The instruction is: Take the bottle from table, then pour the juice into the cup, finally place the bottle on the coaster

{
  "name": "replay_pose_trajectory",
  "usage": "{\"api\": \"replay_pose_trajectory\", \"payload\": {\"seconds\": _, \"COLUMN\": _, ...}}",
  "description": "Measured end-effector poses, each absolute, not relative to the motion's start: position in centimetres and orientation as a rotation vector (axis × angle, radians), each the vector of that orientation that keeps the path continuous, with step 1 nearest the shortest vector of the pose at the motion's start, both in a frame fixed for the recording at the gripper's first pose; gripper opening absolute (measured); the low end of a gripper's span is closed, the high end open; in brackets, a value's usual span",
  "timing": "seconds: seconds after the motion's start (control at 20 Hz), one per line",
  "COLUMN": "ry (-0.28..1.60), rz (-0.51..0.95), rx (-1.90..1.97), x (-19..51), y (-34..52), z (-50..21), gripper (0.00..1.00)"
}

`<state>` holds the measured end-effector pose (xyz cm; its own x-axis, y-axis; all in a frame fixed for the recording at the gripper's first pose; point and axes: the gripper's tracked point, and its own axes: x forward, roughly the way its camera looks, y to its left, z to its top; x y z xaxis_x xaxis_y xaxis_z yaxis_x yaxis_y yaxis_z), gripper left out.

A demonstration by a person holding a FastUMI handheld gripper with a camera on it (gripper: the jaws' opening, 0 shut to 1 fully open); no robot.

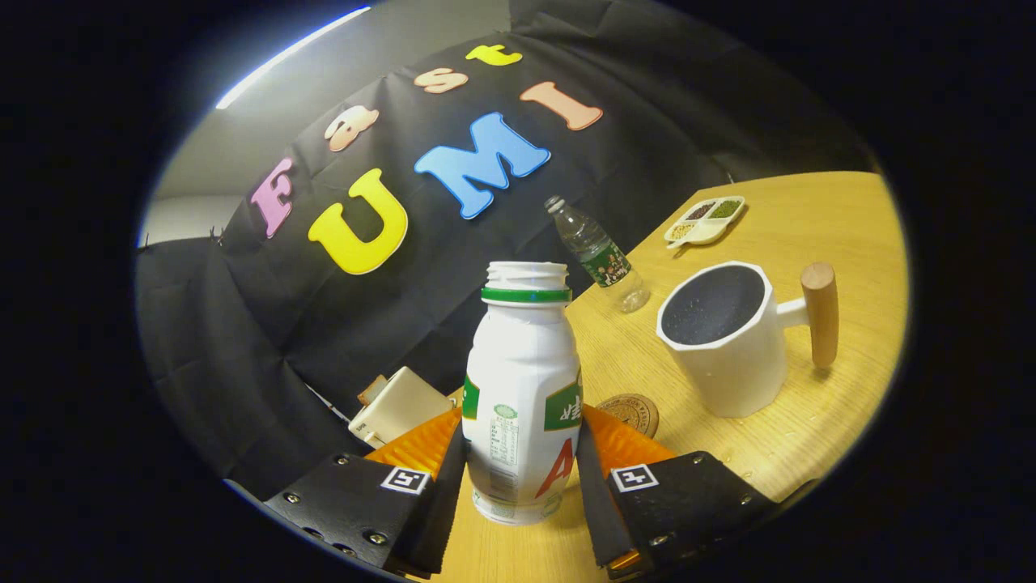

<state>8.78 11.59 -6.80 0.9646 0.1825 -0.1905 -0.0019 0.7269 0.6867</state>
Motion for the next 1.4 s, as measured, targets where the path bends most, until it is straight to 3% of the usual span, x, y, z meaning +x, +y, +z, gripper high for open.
{"api": "replay_pose_trajectory", "payload": {"seconds": 1.4, "ry": 0.211, "rz": 0.125, "rx": 1.349, "x": 10.8, "y": 11.9, "z": -5.9, "gripper": 0.66}}
